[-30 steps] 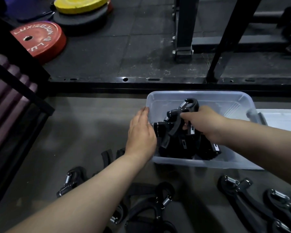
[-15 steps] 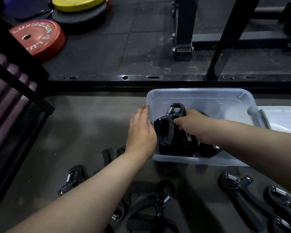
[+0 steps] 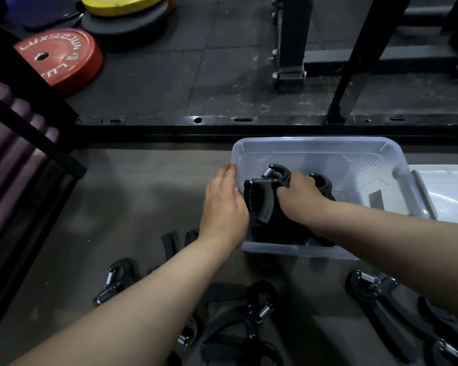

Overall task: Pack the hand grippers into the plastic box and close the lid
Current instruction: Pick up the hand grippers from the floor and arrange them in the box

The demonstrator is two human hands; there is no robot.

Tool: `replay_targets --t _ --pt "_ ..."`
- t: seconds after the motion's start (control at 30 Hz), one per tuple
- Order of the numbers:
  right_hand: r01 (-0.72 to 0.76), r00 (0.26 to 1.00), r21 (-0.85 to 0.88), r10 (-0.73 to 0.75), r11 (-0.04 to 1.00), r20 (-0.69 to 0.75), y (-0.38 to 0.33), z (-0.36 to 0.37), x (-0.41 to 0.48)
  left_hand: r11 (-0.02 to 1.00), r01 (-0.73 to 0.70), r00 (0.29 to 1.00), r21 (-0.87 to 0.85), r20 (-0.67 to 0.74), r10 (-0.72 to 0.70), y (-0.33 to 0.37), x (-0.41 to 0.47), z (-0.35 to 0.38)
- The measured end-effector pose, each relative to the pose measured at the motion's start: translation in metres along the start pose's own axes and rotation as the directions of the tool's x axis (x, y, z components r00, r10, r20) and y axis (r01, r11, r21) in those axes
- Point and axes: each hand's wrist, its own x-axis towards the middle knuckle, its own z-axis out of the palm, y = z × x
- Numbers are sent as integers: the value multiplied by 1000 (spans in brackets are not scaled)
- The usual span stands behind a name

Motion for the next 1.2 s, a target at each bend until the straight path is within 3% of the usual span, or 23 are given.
replay_targets --t 0.27,0.47,0.53,0.7,1.2 --pt "22 1000 -86 -24 996 -18 -10 9 -14 1000 -6 1000 -10 -7 6 -2 0 1" --pt "184 979 -367 -202 912 -11 10 2 -24 1000 2 1000 -9 -6 -2 -1 0 1" --pt "217 975 -354 -215 910 47 15 -2 -25 1000 8 1000 -9 -4 -8 -1 0 1" --pt "226 968 -278 -247 934 -40 16 -2 -24 1000 14 1000 -4 7 -14 -1 0 0" --pt "270 961 -215 -278 938 -5 18 -8 -23 1000 20 1000 -12 9 -20 1 -1 -1"
